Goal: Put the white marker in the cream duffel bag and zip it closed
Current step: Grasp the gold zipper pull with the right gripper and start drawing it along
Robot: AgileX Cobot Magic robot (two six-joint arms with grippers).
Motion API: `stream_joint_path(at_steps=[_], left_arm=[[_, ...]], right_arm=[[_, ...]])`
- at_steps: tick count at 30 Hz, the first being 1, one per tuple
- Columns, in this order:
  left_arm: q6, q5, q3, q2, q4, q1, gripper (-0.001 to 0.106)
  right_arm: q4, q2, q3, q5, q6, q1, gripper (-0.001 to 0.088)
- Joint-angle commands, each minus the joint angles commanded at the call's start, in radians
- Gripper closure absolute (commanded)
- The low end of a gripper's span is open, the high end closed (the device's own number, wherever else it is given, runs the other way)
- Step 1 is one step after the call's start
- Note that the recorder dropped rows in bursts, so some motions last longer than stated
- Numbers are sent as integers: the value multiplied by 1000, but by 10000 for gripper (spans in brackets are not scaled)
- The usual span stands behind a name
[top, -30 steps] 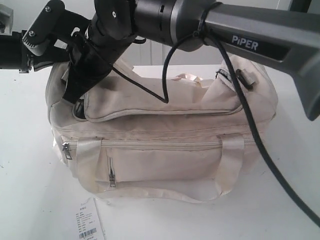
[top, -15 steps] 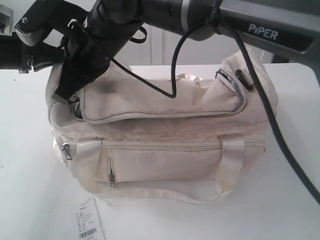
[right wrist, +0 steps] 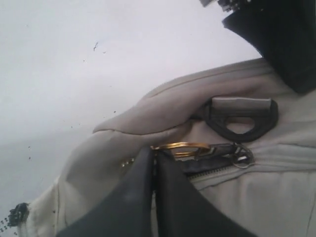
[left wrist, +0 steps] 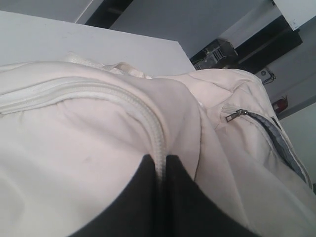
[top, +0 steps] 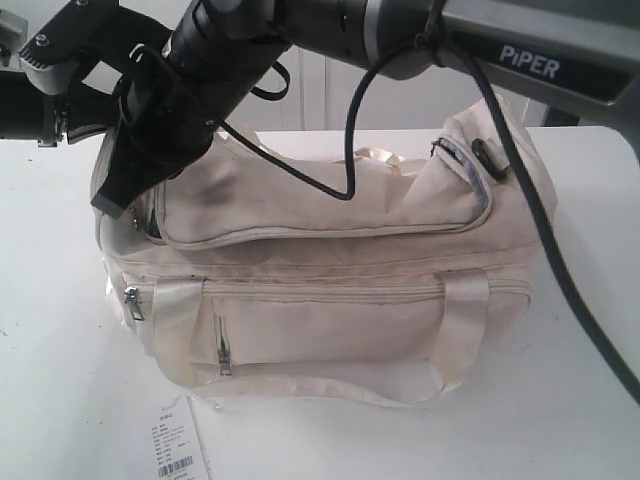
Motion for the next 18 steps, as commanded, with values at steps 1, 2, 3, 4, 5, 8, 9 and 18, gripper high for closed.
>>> stream_joint_path(at_steps=[1,2,3,4,5,8,9,18], left_arm=[[0,-2,0,0,0,0,1053],[0,-7,0,0,0,0,1053],[0,-15,0,0,0,0,1053],[0,-19,0,0,3,0,1053],[-6,-28,0,0,7,0,1053],[-24,-45,0,0,21,0,1053],[-24,-45,0,0,21,0,1053],[-24,-60,0,0,22,0,1053]], right_arm=[[2,0,0,8,0,0,868],[4,0,0,18,0,0,868],[4,0,0,25,0,0,868],[7,0,0,30,0,0,868],[7,0,0,35,0,0,868],[7,0,0,47,0,0,868],[7,0,0,50,0,0,868],[33,-4,0,77,-2,3,868]])
